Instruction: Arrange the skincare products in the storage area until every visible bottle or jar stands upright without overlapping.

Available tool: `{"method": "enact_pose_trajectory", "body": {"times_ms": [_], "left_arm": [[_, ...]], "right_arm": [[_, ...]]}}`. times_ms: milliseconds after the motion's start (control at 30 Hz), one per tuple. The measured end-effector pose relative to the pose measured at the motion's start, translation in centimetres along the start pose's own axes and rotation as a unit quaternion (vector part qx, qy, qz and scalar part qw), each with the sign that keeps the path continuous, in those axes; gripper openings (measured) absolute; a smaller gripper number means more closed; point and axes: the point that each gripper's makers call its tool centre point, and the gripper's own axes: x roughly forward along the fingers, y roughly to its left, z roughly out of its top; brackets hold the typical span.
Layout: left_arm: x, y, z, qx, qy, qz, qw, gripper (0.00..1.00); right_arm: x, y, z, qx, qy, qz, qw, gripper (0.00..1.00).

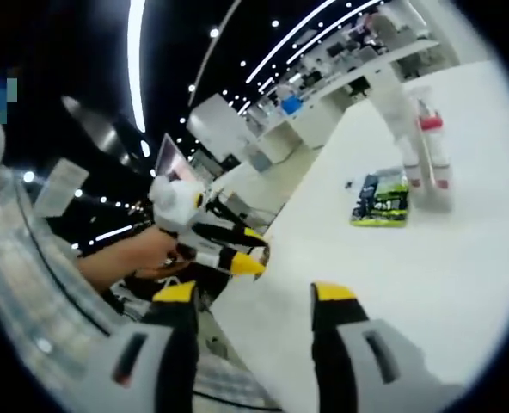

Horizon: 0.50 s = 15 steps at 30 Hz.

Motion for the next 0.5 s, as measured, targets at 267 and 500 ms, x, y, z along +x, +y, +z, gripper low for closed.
{"method": "enact_pose_trajectory", "body": {"times_ms": [267,500], "left_arm": [[-1.1,-4.5,0.7,0.054,0.000,-0.018,0.9984,0.38],[-1.4,-8.3,2.0,0.098,-0.005,-0.044,0.9942,0.39]], "right_arm": [[2.1,0.5,-0.1,0.028,0.020,0.019,0.9992,0.42],[2.8,0.6,-1.3,0.061,0.055,0.024,0.9963,0.33]]}}
